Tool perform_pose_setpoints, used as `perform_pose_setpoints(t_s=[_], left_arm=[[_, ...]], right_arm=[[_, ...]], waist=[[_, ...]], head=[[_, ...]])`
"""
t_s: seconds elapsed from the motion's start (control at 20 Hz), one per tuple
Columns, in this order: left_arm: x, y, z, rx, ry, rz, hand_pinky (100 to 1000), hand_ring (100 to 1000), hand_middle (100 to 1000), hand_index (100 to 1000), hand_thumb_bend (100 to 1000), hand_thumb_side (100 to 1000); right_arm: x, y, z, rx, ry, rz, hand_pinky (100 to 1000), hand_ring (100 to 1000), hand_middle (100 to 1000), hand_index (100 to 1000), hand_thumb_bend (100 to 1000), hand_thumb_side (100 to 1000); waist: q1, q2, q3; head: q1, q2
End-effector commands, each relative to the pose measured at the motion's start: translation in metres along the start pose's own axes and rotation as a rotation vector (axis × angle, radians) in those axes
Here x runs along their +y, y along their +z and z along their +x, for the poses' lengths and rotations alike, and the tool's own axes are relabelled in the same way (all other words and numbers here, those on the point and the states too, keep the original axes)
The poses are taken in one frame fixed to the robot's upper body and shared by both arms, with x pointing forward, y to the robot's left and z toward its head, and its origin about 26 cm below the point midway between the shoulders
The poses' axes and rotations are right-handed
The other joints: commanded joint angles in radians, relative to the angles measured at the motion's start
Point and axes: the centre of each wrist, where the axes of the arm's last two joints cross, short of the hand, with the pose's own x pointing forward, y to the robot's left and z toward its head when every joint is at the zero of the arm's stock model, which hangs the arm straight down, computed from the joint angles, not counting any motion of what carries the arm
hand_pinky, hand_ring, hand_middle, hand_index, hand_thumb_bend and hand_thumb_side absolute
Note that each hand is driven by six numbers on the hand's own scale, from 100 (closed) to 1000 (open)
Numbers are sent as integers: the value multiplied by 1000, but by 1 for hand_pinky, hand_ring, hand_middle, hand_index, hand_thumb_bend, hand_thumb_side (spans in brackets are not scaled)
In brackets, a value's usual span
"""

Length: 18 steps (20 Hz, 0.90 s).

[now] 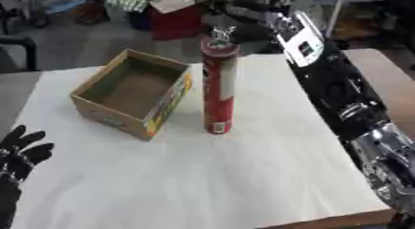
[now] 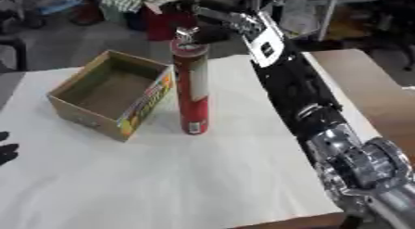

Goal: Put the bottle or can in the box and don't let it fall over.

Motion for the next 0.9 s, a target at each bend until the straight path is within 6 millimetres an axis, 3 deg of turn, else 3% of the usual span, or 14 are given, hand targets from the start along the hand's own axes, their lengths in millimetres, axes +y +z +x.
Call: perform_pose_setpoints(t_s=[0.05, 0.35, 0.9], left_arm=[[2, -4, 5, -21, -10, -10, 868, 817, 833, 1000, 326, 1000], [2, -4, 5, -20, -11, -8, 868, 817, 833, 1000, 324, 1000], [3, -3, 6, -20, -14, -5, 867, 818, 833, 1000, 324, 1000]], right_arm=[[-16, -2, 7, -108, 169, 154, 1000, 1000, 986, 1000, 137, 817], [-7, -10, 8, -118, 240, 231, 1000, 1000, 996, 1000, 223, 781], [2, -12, 5, -116, 291, 323, 1000, 1000, 1000, 1000, 237, 789]], waist=[[-1, -11, -1], [0, -11, -1], [-2, -12, -5]], head=[[-4, -10], [-5, -9], [-7, -9]])
